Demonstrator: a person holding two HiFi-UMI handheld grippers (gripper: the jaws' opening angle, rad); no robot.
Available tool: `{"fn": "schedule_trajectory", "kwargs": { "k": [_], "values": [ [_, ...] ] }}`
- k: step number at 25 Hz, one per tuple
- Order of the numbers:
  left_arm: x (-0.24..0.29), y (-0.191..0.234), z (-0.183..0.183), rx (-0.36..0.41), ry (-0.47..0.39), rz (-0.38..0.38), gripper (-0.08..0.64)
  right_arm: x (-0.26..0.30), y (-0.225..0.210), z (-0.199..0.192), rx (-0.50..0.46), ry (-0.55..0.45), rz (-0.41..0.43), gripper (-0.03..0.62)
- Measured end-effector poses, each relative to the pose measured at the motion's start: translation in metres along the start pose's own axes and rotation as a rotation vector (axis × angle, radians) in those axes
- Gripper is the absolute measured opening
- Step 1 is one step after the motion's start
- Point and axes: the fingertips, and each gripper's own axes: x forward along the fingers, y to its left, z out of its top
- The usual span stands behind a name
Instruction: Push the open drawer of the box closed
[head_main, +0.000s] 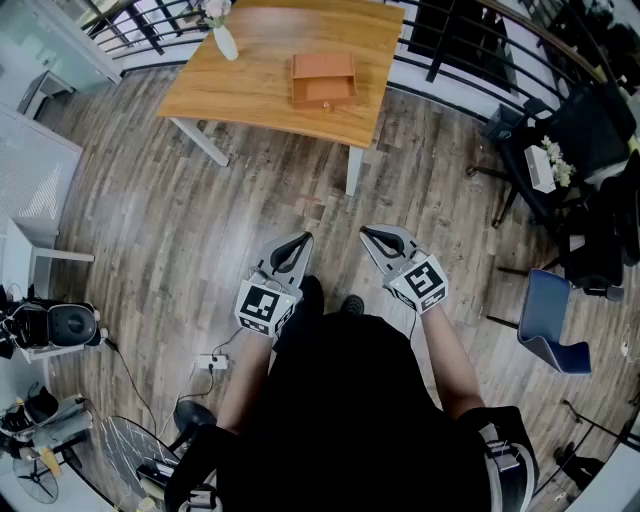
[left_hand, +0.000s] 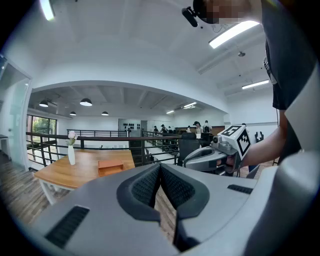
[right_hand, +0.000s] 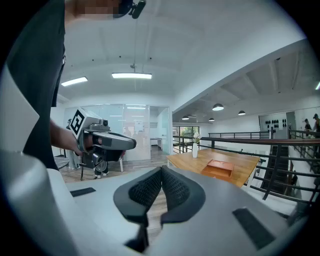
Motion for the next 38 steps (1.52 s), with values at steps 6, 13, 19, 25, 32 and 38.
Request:
{"fn": "schedule_trajectory", "kwargs": {
  "k": [6,13,19,25,32,38],
  "values": [
    [-0.003,-0.016,0.005,-0.003,-0.002,-0.016,0.023,-0.011,0.006,0.002,-0.004,-0.004,0.010,0.015],
    [-0.007,-0.035,0.003,-0.029,-0.004,-0.035,0.023,-0.025,0.008,-0.011,0.001,0.008,0.024,0.015],
    [-0.007,-0.052,-0.001,-0.009,0.007,-0.034,0.023,-0.031,0.008,-0.023,0.001,0.037,0.001,0.015],
    [-0.003,-0.053,0.001,0.020,0.017,-0.076,0.023,-0.028,0.010,-0.024,-0.002,0.049,-0.007,0.015],
    [0.015,-0.032,0.000,-0.006,0.011,-0.136,0.021,-0.014,-0.007,-0.033,0.031,0.078,-0.058,0.015],
    [0.029,0.014,0.000,-0.017,0.013,-0.166,0.021,0.026,-0.022,-0.027,0.019,0.102,-0.075,0.015]
  ]
}}
